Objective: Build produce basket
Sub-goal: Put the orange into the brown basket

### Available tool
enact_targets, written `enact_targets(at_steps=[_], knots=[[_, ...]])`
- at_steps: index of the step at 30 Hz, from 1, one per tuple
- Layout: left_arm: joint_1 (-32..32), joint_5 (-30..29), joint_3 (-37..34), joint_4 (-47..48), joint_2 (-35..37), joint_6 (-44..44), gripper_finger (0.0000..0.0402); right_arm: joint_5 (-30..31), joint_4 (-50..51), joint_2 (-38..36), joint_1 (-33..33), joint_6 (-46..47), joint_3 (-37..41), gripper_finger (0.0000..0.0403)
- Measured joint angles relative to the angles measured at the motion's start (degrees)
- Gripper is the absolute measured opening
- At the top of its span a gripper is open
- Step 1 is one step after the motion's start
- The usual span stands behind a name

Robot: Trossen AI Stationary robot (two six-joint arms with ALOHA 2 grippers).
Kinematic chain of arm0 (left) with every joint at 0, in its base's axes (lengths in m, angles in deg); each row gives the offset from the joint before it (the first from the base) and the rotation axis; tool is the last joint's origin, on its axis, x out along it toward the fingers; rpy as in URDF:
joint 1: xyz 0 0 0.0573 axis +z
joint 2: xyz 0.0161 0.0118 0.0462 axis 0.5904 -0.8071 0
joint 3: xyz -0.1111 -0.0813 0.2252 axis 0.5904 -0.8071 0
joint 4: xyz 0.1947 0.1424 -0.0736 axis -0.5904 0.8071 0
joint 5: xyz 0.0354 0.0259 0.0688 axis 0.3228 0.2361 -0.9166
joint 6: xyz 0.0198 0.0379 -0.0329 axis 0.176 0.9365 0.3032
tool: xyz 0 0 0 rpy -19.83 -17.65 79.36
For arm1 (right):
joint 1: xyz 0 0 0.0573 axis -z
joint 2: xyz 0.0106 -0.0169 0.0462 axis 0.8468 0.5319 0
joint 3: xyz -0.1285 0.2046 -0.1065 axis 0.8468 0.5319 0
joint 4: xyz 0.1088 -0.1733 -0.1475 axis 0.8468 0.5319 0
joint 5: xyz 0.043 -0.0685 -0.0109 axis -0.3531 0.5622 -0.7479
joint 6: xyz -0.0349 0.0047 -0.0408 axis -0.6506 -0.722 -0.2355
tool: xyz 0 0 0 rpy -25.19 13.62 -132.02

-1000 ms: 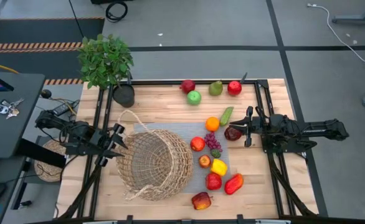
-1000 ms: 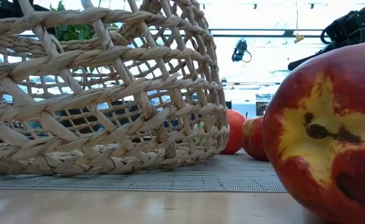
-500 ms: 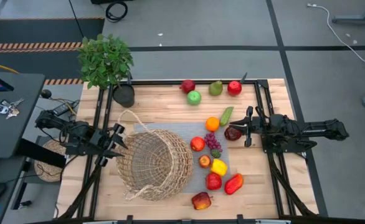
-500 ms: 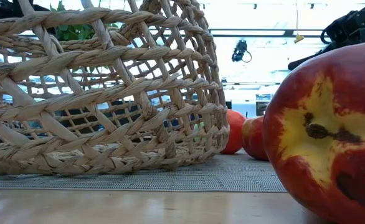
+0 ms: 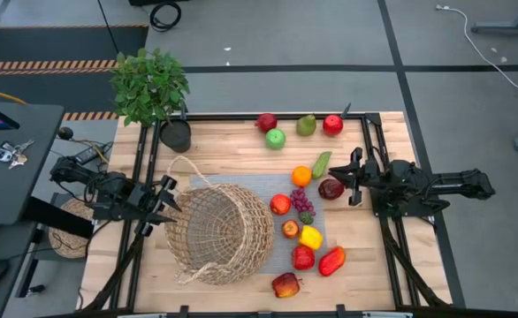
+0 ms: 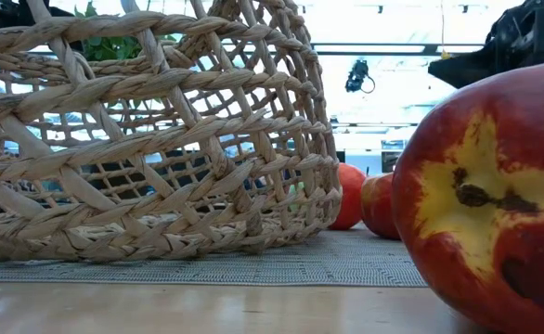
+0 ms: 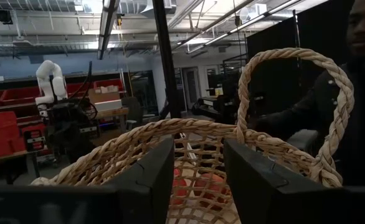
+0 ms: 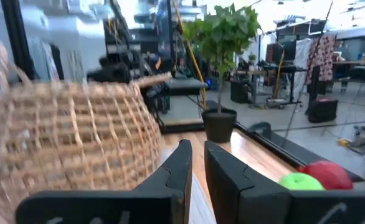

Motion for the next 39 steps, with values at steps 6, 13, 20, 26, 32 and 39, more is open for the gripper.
enact_targets(at_steps=[6,13,20,26,32,39], knots=[[0.0,0.0,0.0,0.0,0.0,0.0,0.0149,8.2,-4.0,0.0,0.0,3.9,0.0,0.005],[0.0,0.0,0.0,0.0,0.0,0.0,0.0147,7.8,-7.1,0.2,0.0,0.0,0.0,0.005],[0.0,0.0,0.0,0.0,0.0,0.0,0.0149,10.5,-7.1,0.5,0.0,-2.9,0.0,0.005],[0.0,0.0,0.0,0.0,0.0,0.0,0.0145,11.8,-5.2,3.4,0.6,-2.4,-0.3,0.005],[0.0,0.0,0.0,0.0,0.0,0.0,0.015,8.1,0.1,12.3,4.2,-0.4,-4.2,0.005],[0.0,0.0,0.0,0.0,0.0,0.0,0.0147,0.3,4.1,25.2,8.7,4.0,-8.6,0.0059]])
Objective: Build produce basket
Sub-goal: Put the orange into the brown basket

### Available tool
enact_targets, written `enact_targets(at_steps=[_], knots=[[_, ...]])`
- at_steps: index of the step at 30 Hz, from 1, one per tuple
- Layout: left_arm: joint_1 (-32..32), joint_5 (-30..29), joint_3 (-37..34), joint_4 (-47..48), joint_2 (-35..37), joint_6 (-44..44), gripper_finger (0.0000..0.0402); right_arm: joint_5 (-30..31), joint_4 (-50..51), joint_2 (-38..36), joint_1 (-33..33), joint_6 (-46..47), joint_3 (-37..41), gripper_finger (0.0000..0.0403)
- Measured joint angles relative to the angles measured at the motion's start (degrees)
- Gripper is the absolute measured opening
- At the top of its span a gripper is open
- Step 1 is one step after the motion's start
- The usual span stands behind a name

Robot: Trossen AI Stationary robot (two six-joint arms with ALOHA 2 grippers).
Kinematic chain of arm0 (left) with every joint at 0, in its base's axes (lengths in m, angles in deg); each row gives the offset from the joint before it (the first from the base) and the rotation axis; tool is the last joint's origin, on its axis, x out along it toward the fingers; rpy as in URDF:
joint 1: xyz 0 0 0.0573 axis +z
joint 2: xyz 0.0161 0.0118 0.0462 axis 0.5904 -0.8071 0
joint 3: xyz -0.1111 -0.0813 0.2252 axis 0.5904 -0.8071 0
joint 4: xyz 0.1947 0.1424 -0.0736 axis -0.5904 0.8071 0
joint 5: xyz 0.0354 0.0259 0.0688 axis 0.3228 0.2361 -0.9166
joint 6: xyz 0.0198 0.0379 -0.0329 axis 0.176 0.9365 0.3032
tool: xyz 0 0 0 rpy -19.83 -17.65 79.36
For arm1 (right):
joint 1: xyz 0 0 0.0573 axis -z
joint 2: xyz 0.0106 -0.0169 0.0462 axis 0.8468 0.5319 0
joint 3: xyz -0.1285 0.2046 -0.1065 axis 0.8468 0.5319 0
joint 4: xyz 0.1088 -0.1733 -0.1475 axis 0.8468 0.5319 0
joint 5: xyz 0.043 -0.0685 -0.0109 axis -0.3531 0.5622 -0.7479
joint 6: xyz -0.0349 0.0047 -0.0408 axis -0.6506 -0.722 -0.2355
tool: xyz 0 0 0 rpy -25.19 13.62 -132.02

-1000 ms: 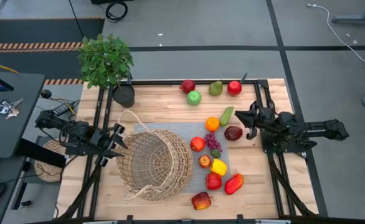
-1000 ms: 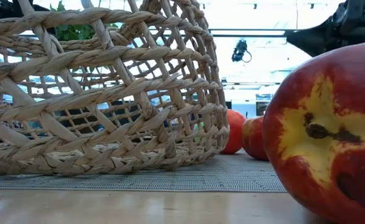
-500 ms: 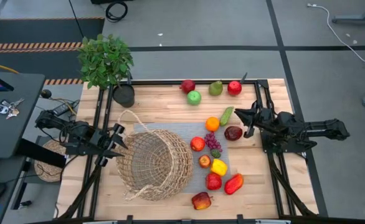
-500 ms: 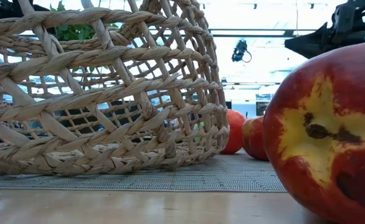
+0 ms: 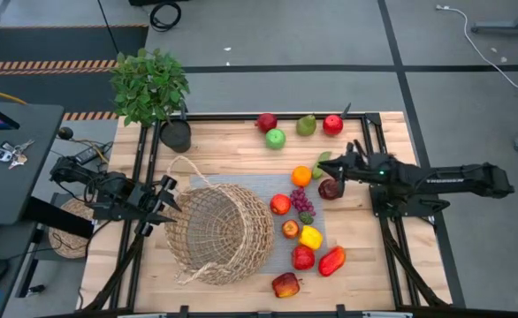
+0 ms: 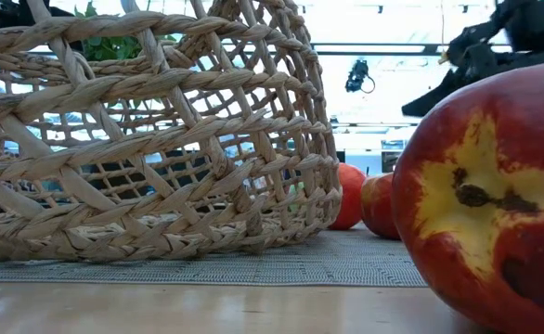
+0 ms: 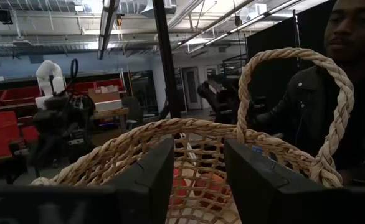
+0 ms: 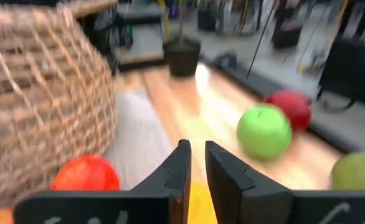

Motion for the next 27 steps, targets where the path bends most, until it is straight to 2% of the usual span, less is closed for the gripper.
enact_targets(at_steps=[3,6,19,27], knots=[[0.0,0.0,0.0,0.0,0.0,0.0,0.0145,-1.1,2.4,5.6,0.8,0.4,-2.1,0.0083],[0.0,0.0,0.0,0.0,0.0,0.0,0.0145,-1.6,3.5,11.0,1.0,0.1,-4.6,0.0126],[0.0,0.0,0.0,0.0,0.0,0.0,0.015,-4.2,15.4,30.2,1.0,-1.3,-18.6,0.0386],[0.0,0.0,0.0,0.0,0.0,0.0,0.0146,-4.2,18.9,38.9,1.0,-4.1,-24.0,0.0383]])
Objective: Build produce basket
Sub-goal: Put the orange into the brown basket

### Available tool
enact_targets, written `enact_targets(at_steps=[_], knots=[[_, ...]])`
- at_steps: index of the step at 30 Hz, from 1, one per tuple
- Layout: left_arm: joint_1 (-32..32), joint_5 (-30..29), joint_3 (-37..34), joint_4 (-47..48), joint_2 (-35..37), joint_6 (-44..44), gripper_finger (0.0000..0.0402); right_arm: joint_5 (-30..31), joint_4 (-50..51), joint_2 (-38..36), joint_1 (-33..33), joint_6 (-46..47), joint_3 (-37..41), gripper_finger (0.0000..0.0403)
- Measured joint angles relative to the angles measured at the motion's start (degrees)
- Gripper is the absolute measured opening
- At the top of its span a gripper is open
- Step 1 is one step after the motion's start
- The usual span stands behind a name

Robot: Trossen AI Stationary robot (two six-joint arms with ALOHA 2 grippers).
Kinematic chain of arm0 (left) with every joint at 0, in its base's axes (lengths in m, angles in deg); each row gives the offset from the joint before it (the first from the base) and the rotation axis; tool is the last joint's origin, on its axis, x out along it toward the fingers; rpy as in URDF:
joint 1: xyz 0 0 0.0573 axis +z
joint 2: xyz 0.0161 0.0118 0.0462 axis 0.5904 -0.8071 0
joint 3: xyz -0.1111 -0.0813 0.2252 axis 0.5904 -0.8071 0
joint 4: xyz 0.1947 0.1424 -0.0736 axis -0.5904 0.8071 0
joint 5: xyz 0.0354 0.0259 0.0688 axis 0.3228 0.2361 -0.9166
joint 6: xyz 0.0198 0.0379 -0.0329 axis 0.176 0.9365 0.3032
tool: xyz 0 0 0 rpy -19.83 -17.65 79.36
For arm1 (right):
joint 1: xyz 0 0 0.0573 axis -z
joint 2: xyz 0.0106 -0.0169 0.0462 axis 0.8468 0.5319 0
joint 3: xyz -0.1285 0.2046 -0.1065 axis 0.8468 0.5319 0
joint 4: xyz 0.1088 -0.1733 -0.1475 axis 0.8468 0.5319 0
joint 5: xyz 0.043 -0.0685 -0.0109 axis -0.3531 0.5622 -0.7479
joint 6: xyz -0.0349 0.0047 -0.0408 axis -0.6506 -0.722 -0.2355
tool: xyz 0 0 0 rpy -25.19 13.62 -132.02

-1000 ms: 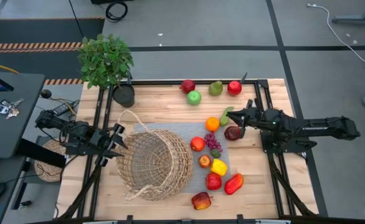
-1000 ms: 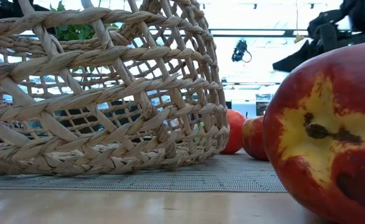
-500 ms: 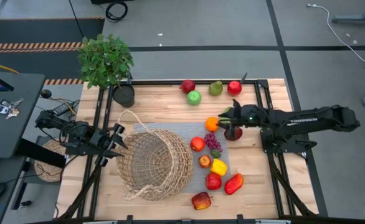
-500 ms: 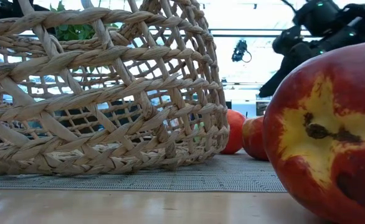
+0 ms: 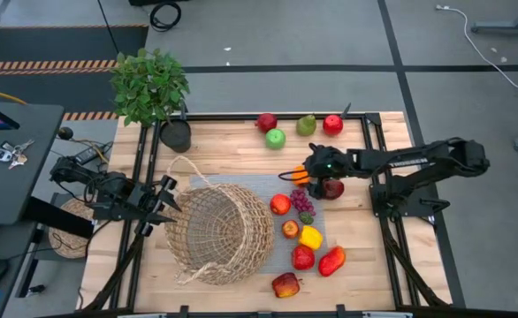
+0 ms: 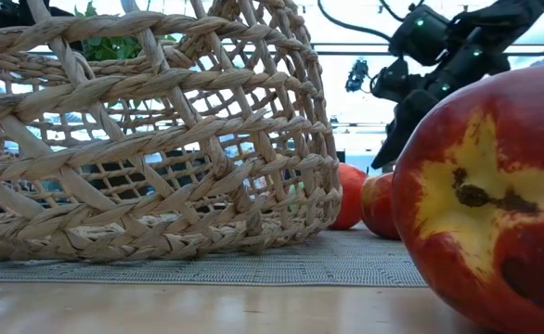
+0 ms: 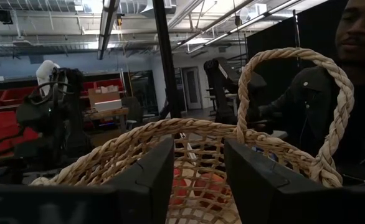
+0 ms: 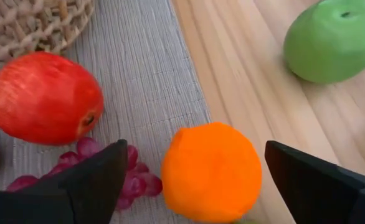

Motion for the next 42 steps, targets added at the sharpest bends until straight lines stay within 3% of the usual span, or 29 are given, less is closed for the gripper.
enact_targets(at_steps=[7,22,33,42], knots=[[0.0,0.0,0.0,0.0,0.0,0.0,0.0148,0.0,0.1,5.7,1.5,-1.1,-1.5,0.0399],[0.0,0.0,0.0,0.0,0.0,0.0,0.015,-2.9,-3.2,15.2,5.3,-2.6,-1.5,0.0392],[0.0,0.0,0.0,0.0,0.0,0.0,0.0145,-1.7,-3.7,14.5,5.4,-3.3,-1.5,0.0329],[0.0,0.0,0.0,0.0,0.0,0.0,0.015,1.7,-1.1,4.0,5.0,-11.1,-4.5,0.0329]])
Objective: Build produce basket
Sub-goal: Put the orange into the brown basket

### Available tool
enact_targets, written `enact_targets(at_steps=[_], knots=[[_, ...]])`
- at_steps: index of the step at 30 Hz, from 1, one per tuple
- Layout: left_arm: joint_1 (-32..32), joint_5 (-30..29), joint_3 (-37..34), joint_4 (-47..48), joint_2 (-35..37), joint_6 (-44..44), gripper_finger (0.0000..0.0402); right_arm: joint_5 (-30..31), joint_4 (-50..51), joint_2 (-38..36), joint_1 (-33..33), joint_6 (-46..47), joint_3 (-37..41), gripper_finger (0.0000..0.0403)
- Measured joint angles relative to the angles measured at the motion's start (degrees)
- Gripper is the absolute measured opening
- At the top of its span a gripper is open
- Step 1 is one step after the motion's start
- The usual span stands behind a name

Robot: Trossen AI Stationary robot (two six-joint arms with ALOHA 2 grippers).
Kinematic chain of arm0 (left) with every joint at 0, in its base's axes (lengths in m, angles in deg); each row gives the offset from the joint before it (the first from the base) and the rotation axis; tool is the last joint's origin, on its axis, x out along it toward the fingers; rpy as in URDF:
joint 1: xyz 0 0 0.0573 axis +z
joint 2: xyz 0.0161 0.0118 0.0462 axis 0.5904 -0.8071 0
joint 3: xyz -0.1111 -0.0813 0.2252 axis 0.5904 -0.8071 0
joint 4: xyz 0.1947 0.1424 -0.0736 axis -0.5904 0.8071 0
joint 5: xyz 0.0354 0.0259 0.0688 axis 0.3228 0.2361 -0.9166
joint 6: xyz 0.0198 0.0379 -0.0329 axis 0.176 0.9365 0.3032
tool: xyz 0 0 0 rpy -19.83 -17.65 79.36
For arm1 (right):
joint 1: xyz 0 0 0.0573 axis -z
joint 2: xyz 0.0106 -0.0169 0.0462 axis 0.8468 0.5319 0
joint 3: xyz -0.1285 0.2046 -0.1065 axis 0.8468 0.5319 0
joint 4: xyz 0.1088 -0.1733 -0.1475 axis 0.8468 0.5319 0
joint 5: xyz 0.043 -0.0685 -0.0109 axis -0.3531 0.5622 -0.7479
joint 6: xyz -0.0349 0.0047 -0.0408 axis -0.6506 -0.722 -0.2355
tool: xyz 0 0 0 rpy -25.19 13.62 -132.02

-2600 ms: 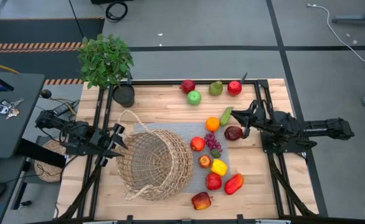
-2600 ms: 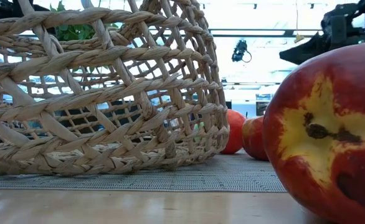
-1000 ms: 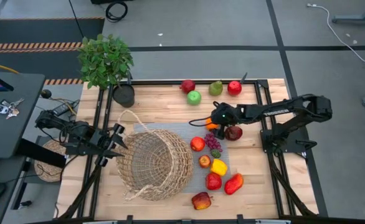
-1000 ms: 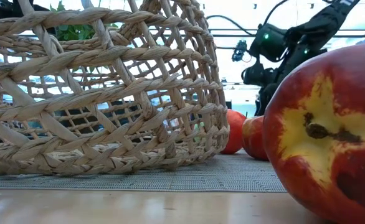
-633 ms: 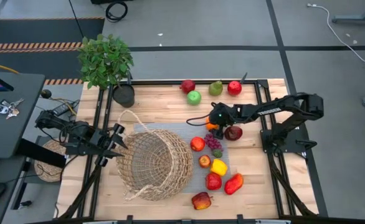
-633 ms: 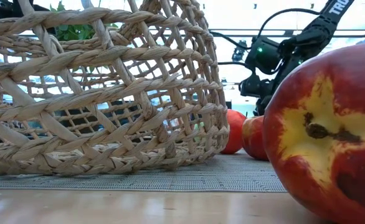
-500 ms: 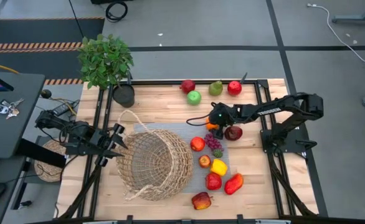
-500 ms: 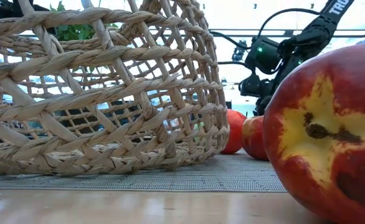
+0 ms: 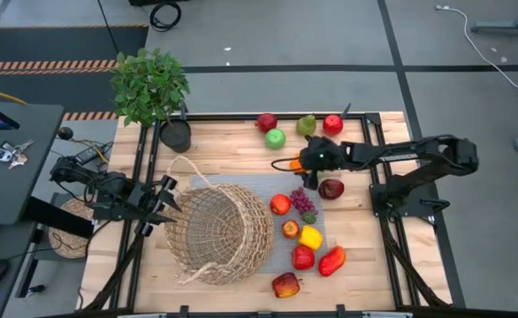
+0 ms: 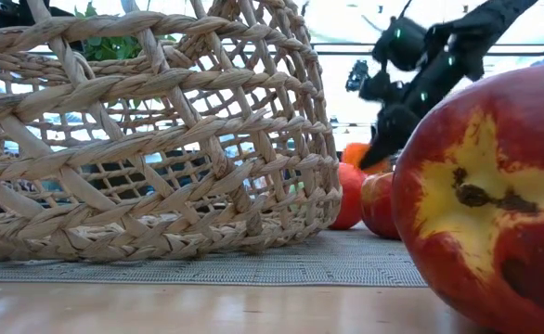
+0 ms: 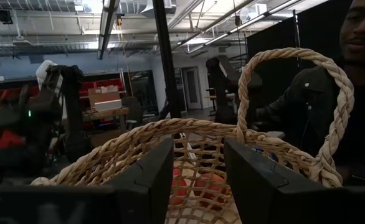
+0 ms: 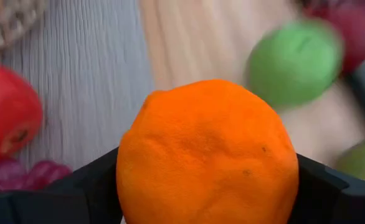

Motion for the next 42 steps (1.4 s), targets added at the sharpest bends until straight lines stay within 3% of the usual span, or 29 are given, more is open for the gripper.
enact_targets(at_steps=[5,11,15,19,27,42], knots=[[0.0,0.0,0.0,0.0,0.0,0.0,0.0148,5.8,1.4,-3.6,-2.6,-17.0,-3.4,0.0328],[0.0,0.0,0.0,0.0,0.0,0.0,0.0149,6.1,0.7,-6.0,-7.3,-45.5,-5.9,0.0331],[0.0,0.0,0.0,0.0,0.0,0.0,0.015,6.8,-4.9,-6.2,-9.5,-65.6,-6.0,0.0331],[0.0,0.0,0.0,0.0,0.0,0.0,0.0146,13.7,-13.7,-5.7,-11.3,-77.5,-6.0,0.0333],[0.0,0.0,0.0,0.0,0.0,0.0,0.0149,22.1,-30.0,-5.8,-11.8,-83.9,-6.1,0.0335],[0.0,0.0,0.0,0.0,0.0,0.0,0.0151,19.8,-32.0,-5.7,-13.1,-85.8,-6.1,0.0335]])
